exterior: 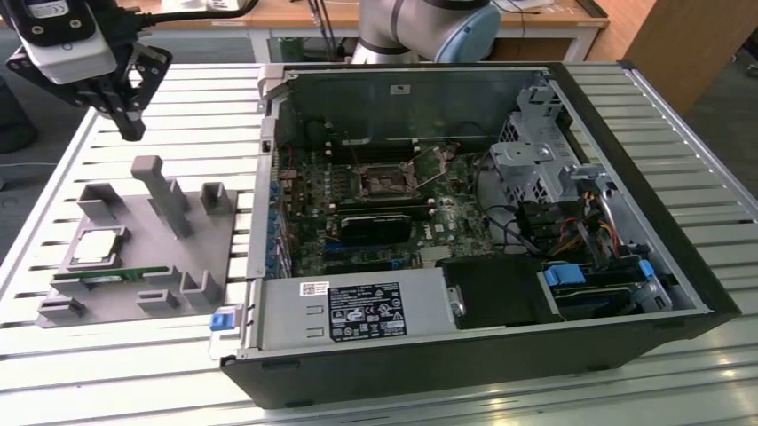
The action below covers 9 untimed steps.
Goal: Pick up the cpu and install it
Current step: 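Reach for the cpu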
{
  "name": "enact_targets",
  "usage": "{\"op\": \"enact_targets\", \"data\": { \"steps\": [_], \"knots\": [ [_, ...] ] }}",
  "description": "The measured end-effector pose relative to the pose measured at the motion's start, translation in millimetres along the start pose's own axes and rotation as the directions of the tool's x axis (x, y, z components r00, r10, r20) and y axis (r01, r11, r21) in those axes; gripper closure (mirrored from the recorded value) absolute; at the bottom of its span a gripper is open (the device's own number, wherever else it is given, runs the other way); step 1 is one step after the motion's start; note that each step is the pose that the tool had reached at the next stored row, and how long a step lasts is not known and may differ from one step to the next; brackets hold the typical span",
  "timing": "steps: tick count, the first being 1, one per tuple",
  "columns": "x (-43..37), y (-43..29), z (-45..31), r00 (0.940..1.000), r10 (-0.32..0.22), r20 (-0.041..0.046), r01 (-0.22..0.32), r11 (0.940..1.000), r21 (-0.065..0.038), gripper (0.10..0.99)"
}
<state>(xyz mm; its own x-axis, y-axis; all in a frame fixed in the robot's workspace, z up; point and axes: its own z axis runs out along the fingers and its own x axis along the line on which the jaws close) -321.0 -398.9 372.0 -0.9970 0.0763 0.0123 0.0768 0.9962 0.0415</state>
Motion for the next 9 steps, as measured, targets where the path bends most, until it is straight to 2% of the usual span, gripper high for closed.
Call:
{"op": "enact_targets", "data": {
  "steps": [9],
  "knots": [
    [16.0, -1.3, 0.8, 1.0000, 0.000, -0.0001, 0.000, 1.0000, 0.000, 0.980]
  ]
}}
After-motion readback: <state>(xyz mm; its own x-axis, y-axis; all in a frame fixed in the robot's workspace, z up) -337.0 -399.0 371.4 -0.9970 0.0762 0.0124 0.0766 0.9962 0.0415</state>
